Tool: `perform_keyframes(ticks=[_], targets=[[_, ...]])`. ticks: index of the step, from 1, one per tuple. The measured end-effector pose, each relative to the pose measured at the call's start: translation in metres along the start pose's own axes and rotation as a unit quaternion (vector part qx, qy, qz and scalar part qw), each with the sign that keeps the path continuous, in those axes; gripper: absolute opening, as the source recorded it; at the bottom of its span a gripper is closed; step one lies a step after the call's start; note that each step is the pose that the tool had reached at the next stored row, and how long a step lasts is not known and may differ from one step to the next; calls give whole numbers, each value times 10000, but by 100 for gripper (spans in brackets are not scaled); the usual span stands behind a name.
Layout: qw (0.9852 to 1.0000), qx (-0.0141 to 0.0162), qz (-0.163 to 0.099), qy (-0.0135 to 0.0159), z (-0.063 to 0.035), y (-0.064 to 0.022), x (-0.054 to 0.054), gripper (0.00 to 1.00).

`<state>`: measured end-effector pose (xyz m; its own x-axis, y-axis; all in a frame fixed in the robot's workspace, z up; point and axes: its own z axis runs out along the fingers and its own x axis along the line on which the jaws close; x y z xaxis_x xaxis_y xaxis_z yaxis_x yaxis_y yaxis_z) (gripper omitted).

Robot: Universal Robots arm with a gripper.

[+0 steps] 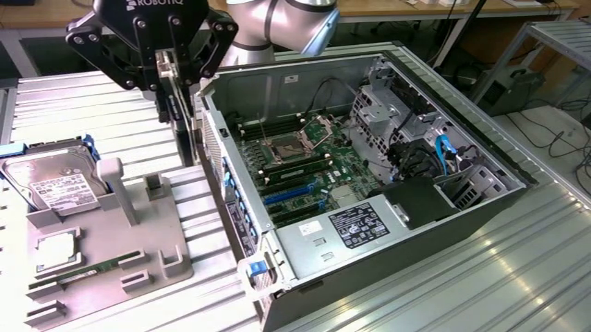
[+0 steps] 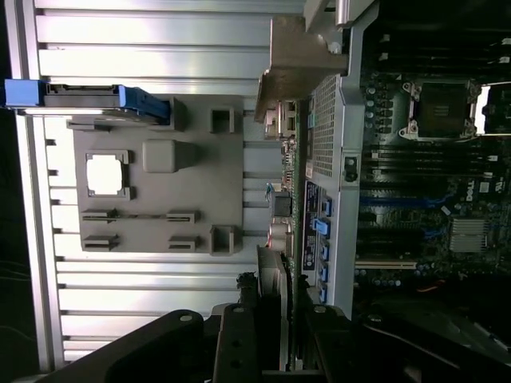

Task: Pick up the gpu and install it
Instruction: 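Pick up the gpu and move the gpu toward the slot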

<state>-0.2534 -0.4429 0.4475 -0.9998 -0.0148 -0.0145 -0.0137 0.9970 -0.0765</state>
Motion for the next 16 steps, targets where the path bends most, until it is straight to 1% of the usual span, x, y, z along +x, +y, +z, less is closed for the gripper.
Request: perform_keyframes(ticks=[5, 16], targets=[[10000, 0, 0, 0, 1, -1, -93, 27], [10000, 0, 0, 0, 4, -3, -249, 27]])
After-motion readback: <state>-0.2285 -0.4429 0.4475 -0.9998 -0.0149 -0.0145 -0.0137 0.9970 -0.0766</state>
